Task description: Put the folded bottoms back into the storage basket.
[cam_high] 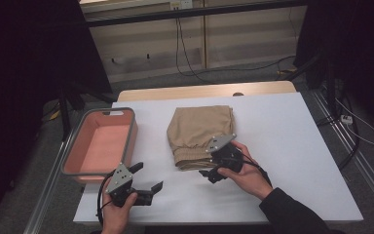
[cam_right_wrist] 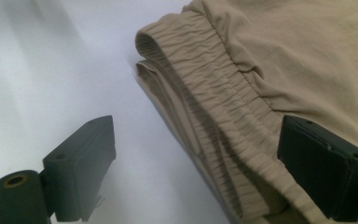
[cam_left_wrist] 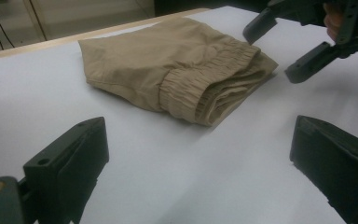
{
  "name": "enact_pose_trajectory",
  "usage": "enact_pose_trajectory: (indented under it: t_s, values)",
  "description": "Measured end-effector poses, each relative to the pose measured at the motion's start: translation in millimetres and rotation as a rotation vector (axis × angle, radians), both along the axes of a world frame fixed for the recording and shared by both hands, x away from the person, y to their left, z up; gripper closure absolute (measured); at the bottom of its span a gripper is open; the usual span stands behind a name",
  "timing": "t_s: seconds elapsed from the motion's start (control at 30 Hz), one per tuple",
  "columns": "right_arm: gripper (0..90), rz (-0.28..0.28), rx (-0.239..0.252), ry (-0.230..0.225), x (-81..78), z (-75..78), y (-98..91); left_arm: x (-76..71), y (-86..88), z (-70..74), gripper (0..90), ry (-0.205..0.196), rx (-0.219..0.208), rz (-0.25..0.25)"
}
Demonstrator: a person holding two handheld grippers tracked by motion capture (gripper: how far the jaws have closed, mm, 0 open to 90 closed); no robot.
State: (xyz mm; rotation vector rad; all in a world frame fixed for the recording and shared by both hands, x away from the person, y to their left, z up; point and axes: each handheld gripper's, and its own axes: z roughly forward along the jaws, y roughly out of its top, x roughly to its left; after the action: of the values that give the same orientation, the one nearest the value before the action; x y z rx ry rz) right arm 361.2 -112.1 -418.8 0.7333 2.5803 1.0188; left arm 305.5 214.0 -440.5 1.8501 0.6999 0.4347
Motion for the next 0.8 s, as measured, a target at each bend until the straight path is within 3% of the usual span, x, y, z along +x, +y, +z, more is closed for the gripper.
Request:
enact_pose_trajectory:
  t_s: [0.07, 0.17, 0.27, 0.4, 0.57, 0.63, 0.8]
  values:
    - [14.8, 0.024, -0.035, 0.014, 8.5, -1.7, 2.2, 0.2, -0.1, -0.2, 4.4, 0.001, 0.001, -0.001]
    - [20.1, 0.015, -0.061, 0.004, 19.6, -4.1, 3.6, 0.7, -0.9, -1.1, 4.5, 0.007, 0.002, -0.005]
    - [22.3, 0.055, -0.040, 0.003, 26.9, -5.9, 3.7, 1.0, -0.7, -1.3, 4.4, 0.011, 0.005, -0.005]
    - [21.0, 0.082, -0.085, 0.006, 26.3, -13.7, 10.7, 1.6, 0.0, -1.4, 4.5, 0.014, 0.007, -0.010]
    - [30.6, 0.123, -0.106, -0.047, 21.3, -14.4, 15.9, 0.7, -1.0, -1.3, 4.5, 0.017, -0.004, -0.009]
    - [36.4, 0.139, -0.126, -0.043, 20.5, -16.4, 16.8, 0.6, -1.1, -1.3, 4.5, 0.018, -0.007, -0.007]
    - [41.0, 0.158, -0.191, -0.041, 21.1, -24.5, 18.8, 1.7, -0.2, -1.6, 4.5, 0.022, 0.003, -0.012]
